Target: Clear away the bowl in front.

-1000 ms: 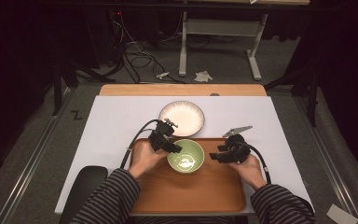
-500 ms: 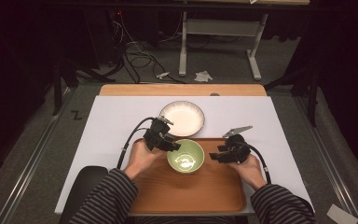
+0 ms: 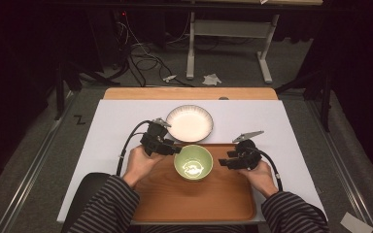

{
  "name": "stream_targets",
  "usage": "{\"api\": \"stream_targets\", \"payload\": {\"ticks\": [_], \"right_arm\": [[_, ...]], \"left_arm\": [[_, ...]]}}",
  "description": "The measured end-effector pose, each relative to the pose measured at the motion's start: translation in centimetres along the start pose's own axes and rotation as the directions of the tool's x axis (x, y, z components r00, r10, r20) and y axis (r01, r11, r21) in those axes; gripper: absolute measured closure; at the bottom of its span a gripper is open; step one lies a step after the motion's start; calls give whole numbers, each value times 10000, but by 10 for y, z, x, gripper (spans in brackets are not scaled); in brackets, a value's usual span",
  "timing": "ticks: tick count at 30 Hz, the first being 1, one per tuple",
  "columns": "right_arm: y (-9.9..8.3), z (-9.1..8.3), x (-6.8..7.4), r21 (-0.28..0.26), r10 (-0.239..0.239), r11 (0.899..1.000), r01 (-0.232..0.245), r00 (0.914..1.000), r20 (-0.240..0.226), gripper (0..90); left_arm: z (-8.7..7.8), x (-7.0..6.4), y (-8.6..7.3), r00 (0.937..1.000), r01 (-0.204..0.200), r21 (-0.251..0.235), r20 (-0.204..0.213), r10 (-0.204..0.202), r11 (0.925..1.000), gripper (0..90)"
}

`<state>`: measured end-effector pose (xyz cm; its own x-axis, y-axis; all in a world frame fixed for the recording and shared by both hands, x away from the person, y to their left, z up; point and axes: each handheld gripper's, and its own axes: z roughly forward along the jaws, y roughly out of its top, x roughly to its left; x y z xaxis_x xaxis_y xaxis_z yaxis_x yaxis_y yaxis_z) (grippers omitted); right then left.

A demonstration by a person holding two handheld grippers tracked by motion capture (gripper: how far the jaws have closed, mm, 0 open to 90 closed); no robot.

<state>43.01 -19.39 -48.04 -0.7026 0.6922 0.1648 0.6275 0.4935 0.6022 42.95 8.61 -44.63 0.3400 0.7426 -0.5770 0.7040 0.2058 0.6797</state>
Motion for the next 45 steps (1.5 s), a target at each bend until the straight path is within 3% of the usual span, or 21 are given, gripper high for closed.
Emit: {"api": "stream_targets", "payload": {"ticks": [19, 29, 38, 45], "right_arm": [[0, 0, 0, -23, 7, 10000, -7, 10000, 2, 463], [0, 0, 0, -22, -7, 10000, 7, 10000, 2, 463], [0, -1, 0, -2, -14, 10000, 14, 10000, 23, 463], [0, -1, 0, -4, -14, 10000, 14, 10000, 32, 463]], "left_arm": [[-11, 18, 3, 9988, 225, -363, -434, -241, 9991, 521], [-8, 26, 2, 9970, 245, -309, -733, -268, 9992, 517], [-1, 34, 2, 9924, 595, -327, -1062, -627, 9977, 509], [0, 36, 0, 9910, 528, -313, -1215, -562, 9981, 505]]}}
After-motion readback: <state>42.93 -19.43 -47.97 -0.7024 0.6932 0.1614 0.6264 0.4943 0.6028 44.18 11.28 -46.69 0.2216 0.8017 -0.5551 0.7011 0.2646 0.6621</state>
